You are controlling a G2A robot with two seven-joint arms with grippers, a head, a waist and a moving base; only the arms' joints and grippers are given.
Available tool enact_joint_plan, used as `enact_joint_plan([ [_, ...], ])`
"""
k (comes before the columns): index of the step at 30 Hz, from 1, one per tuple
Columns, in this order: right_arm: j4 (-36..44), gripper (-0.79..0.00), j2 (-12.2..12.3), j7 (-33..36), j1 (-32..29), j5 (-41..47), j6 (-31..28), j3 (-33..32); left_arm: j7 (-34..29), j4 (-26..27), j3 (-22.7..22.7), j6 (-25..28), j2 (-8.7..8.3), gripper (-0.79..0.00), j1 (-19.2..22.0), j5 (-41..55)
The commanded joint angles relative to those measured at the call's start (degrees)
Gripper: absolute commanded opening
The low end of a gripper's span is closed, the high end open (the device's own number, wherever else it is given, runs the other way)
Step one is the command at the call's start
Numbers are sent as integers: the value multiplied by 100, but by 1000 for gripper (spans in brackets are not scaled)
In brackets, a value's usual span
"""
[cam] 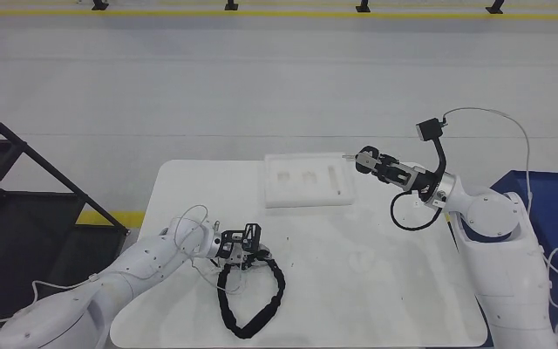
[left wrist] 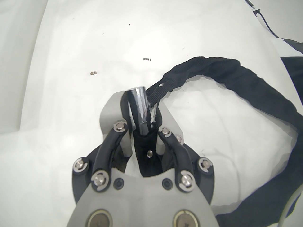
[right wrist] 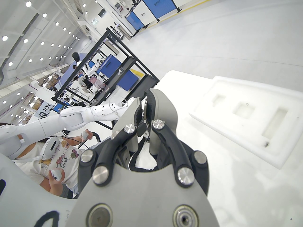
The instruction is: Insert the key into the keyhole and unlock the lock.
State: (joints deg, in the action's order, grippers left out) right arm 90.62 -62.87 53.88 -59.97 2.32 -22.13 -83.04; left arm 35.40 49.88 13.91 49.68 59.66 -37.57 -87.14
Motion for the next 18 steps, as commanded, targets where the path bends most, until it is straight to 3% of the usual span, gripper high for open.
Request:
enact_joint_plan([
  [1, 0, -785, 0, 0, 0, 0, 0, 0, 59, -12, 39, -25, 14, -785, 21, -26],
  [9, 0, -785, 0, 0, 0, 0, 0, 0, 473, 263, 324, 115, -29, -785, 152, -7],
  [18, 0, -785, 0, 0, 0, 0, 0, 0, 227, 1208, 667, 571, -29, -785, 410, 197],
])
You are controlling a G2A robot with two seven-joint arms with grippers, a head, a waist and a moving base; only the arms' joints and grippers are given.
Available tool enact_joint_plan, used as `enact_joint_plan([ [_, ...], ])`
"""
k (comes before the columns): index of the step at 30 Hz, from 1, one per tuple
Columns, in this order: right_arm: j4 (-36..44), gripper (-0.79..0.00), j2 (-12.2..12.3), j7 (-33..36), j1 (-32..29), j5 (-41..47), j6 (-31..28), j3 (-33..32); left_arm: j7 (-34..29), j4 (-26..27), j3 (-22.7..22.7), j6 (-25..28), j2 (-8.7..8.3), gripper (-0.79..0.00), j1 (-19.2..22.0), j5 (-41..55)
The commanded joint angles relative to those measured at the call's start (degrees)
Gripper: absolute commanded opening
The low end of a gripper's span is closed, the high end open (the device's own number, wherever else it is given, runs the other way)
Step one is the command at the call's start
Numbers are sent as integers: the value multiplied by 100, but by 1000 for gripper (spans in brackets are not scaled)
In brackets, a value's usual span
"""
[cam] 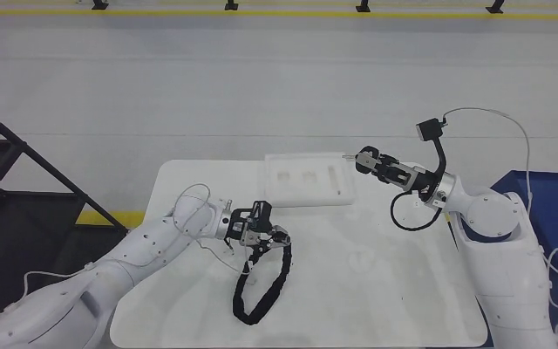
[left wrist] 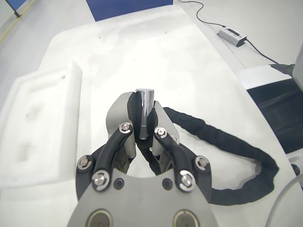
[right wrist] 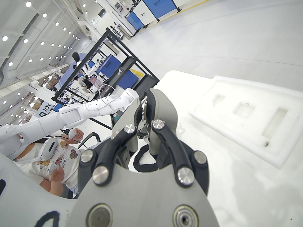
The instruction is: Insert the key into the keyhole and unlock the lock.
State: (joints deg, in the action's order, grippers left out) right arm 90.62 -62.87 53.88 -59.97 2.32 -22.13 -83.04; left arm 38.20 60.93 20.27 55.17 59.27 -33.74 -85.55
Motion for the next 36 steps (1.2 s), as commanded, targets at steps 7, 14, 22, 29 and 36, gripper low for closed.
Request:
enact_joint_plan([
  [7, 333, -785, 32, 132, -323, 184, 398, 20, -711, 613, 264, 31, 185, -785, 224, 571],
  [14, 1178, -785, 138, 418, -897, 243, 1077, -355, -1326, 817, 402, -160, 397, -785, 342, 1042],
  [22, 2258, -785, 250, 391, -1646, -144, 1753, -934, -1700, 954, 502, -230, 624, -785, 468, 1383],
  [29, 2447, -785, 268, 247, -1908, -188, 1988, -1047, -1916, 988, 581, -460, 846, -785, 563, 1690],
  [36, 2447, -785, 268, 247, -1908, -188, 1988, -1047, -1916, 988, 581, -460, 846, -785, 563, 1690],
])
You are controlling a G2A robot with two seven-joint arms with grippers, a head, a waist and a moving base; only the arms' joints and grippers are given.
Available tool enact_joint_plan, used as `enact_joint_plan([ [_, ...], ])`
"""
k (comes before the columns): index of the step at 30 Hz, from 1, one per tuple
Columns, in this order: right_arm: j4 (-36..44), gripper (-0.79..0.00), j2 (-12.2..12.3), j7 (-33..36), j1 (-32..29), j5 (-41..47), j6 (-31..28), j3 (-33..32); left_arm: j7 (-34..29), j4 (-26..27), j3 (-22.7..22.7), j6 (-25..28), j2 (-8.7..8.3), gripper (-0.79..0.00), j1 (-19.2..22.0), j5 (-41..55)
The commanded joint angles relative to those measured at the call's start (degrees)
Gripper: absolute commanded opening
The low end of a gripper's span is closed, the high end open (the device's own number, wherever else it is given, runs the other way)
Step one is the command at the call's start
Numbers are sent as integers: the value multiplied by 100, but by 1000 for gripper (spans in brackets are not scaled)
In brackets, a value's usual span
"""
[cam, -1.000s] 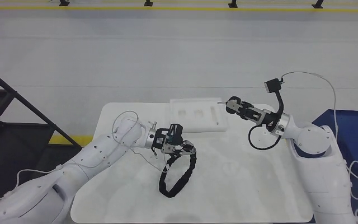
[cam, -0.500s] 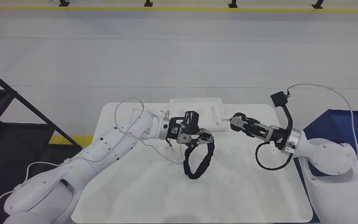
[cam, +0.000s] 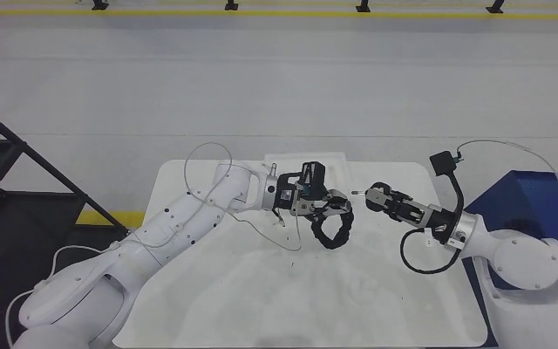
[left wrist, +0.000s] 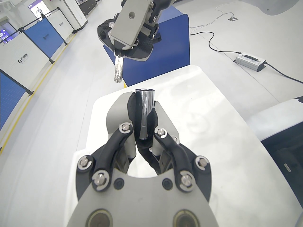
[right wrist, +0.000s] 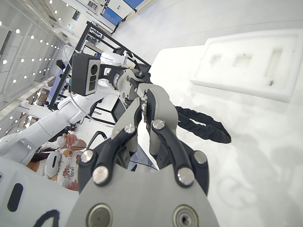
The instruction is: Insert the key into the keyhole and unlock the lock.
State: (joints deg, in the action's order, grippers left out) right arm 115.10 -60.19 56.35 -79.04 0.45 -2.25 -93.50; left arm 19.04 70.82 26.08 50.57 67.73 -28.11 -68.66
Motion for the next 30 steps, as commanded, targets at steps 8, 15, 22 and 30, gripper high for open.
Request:
enact_joint_plan([
  [8, 3, -785, -1, -54, -12, -9, 7, 7, 0, 0, 0, 0, 0, -785, 0, 0],
  [15, 298, -785, 58, 210, -7, -194, 510, -36, -247, 83, 104, -91, -10, -785, -280, -89],
  [22, 674, -785, 134, 564, -63, -438, 1165, -187, -234, 97, 318, -387, 18, -785, -348, -311],
  [30, 1255, -785, 203, 739, -42, -534, 2012, -343, 254, -134, 332, -486, 177, -785, -229, -713],
])
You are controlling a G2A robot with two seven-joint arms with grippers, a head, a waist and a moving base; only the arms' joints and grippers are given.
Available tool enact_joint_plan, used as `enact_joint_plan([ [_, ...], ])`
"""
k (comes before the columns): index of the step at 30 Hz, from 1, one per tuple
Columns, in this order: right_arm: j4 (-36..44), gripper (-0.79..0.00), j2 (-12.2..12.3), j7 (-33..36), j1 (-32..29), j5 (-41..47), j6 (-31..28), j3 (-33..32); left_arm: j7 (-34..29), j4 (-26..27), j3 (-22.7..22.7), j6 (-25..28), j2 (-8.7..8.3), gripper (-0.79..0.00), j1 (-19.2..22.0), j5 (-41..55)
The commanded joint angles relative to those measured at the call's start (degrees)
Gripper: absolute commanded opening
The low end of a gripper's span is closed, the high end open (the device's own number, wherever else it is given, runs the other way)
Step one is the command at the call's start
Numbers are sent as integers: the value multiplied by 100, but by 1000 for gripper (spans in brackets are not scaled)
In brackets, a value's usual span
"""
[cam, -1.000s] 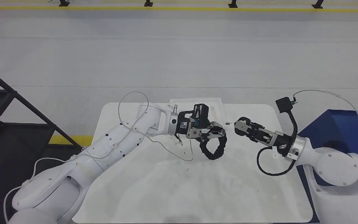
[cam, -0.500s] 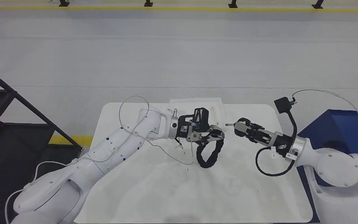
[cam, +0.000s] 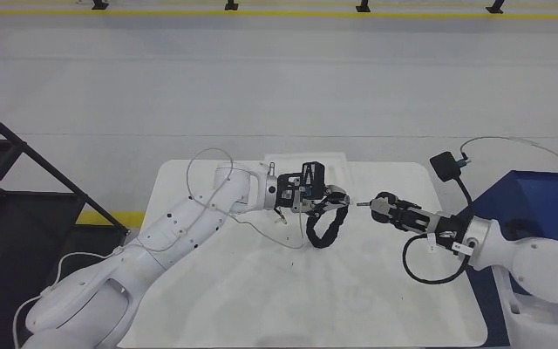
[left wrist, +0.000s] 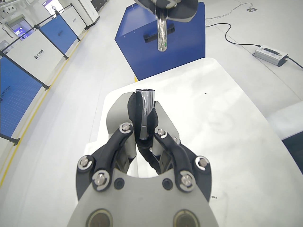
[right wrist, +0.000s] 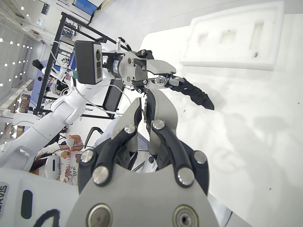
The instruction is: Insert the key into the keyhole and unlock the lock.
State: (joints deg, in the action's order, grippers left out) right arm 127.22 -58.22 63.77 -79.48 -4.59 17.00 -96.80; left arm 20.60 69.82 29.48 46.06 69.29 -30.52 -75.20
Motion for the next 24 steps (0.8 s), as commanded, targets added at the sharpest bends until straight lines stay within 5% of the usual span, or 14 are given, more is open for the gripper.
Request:
enact_joint_plan([
  [1, 109, -785, 22, 16, 3, -169, 182, -30, 225, -51, -24, -77, 51, -785, 34, -143],
  [12, 513, -785, 123, 174, -39, -836, 703, 140, 1217, -443, -237, -268, 323, -785, 46, -773],
  [24, 579, -785, 180, 81, -88, -1240, 885, 390, 1062, -505, -127, -55, 447, -785, -160, -553],
])
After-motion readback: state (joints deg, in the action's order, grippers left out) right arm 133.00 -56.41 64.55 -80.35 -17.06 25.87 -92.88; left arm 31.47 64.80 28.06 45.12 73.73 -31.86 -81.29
